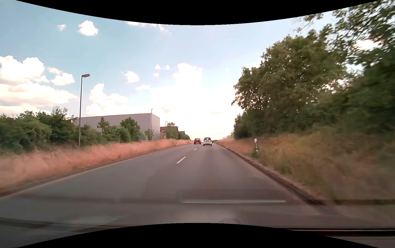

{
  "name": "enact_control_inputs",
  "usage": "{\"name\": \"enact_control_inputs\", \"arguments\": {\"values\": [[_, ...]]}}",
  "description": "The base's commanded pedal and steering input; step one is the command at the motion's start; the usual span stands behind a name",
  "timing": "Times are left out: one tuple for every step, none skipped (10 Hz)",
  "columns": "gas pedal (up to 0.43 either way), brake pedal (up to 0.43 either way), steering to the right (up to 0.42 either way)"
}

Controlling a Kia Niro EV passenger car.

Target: Follow the waypoints while adhering to traffic rules and regulations

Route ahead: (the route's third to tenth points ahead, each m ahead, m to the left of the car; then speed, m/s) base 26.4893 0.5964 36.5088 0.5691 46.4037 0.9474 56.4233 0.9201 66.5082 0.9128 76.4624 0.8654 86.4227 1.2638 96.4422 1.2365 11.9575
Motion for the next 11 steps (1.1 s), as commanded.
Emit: {"name": "enact_control_inputs", "arguments": {"values": [[0.079, 0.000, -0.002], [0.079, 0.000, -0.002], [0.079, 0.000, -0.002], [0.079, 0.000, -0.003], [0.079, 0.000, -0.003], [0.079, 0.000, -0.003], [0.079, 0.000, -0.003], [0.079, 0.000, -0.003], [0.079, 0.000, -0.003], [0.079, 0.000, -0.003], [0.079, 0.000, -0.003]]}}
